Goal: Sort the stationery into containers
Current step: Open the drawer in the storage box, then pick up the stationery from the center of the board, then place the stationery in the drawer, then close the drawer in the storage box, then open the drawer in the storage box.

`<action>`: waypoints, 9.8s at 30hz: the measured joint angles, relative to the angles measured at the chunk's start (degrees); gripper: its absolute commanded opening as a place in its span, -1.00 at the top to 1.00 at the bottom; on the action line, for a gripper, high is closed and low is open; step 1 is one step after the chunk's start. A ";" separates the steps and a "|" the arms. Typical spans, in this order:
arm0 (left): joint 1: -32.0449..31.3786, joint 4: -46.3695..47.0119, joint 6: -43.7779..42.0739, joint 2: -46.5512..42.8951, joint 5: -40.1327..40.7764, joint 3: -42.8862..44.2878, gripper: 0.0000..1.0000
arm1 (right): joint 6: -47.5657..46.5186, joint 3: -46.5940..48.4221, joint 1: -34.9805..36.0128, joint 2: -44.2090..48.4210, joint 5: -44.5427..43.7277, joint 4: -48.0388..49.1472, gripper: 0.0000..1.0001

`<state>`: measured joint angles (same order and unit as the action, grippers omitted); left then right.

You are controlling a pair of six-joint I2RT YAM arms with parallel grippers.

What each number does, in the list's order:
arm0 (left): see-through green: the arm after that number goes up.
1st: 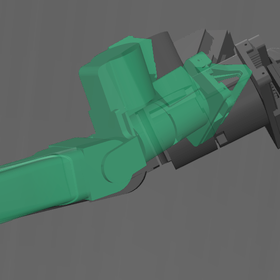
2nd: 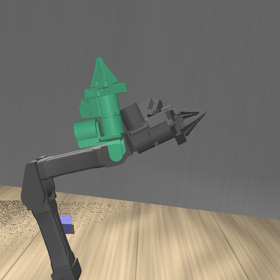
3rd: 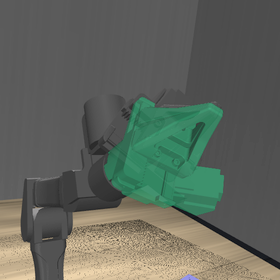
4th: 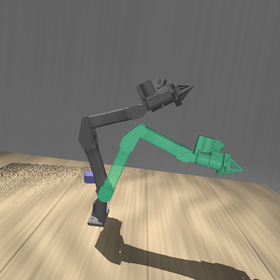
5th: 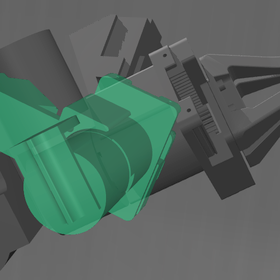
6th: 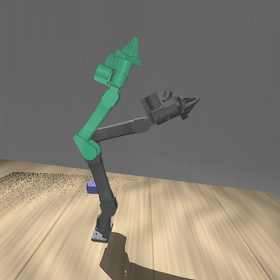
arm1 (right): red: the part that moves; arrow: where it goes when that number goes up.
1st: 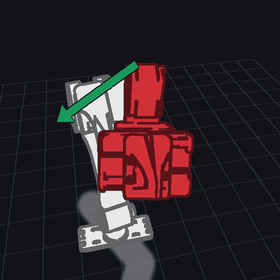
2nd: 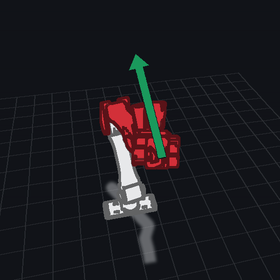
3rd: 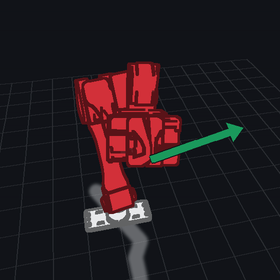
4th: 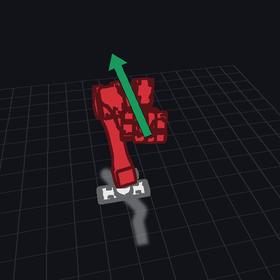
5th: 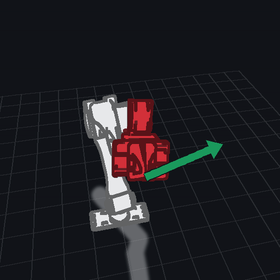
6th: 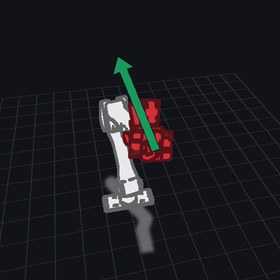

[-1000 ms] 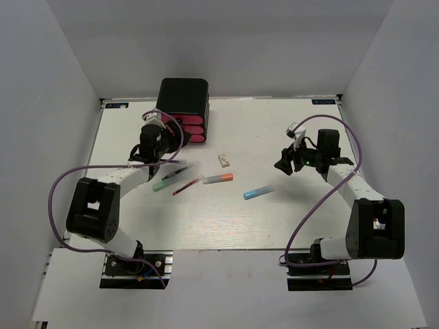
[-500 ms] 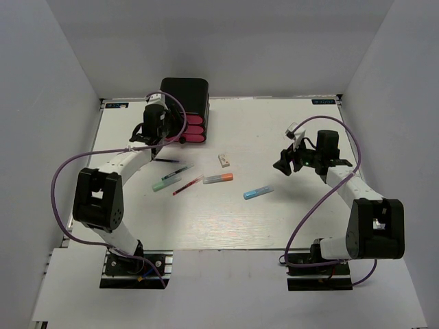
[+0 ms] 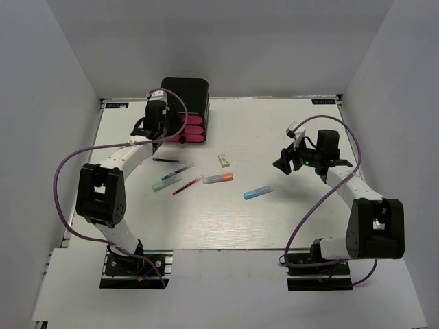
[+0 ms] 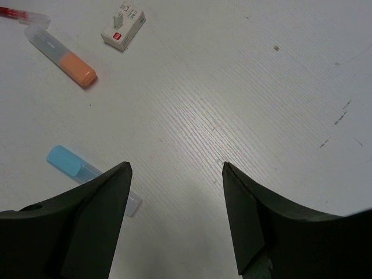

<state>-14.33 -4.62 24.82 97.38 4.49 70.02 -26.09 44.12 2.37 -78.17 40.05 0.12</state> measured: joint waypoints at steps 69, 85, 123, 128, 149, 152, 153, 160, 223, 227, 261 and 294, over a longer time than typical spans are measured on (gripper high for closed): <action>-0.02 0.00 -4.61 -24.50 -1.92 -18.91 -0.79 | 5.51 18.08 16.35 -17.62 -6.78 -3.48 -0.48; -0.02 -4.87 4.02 -43.12 2.21 -35.58 -0.79 | 21.35 35.91 33.66 -37.24 -36.44 -3.13 -0.50; -0.02 -4.02 9.62 -45.35 3.82 -39.23 -0.79 | 4.48 30.08 36.37 -16.81 -18.78 8.17 0.56; -0.02 -3.93 9.73 -45.38 3.54 -39.47 -0.79 | 1.38 35.36 36.61 -23.52 -13.94 12.20 0.56; -0.02 -1.97 10.82 -45.13 3.02 -39.93 -0.79 | 2.49 54.99 37.46 -44.81 -8.98 25.55 0.10; -0.02 -1.16 11.10 -44.39 2.86 -39.93 -0.79 | 2.78 55.45 37.46 -46.62 -9.25 25.31 -0.27; -0.02 -0.98 11.19 -44.28 2.82 -39.93 -0.79 | 2.93 55.52 37.46 -46.84 -9.33 25.29 -0.42; -0.02 1.14 12.35 -43.56 2.58 -39.93 -0.63 | 3.13 55.87 37.46 -46.90 -9.49 25.73 -0.48; 0.72 15.65 7.26 -4.81 -2.93 -14.60 -0.30 | 7.78 12.72 26.88 -12.83 -14.78 21.00 0.86; 0.72 15.69 7.10 -5.35 -3.76 -16.70 -0.30 | 7.74 11.72 26.88 -12.83 -14.60 20.92 0.84; 1.03 18.93 1.49 6.47 -0.07 -9.35 -0.22 | 7.65 11.19 26.08 -12.61 -14.49 20.92 0.81; 0.92 22.64 0.63 -4.22 -3.17 -23.15 0.45 | 7.08 11.19 26.08 -12.61 -12.81 20.70 0.37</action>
<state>-13.41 18.02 25.45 93.17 1.32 46.87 -19.00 55.31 28.45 -90.78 27.24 20.82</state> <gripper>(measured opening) 0.451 0.243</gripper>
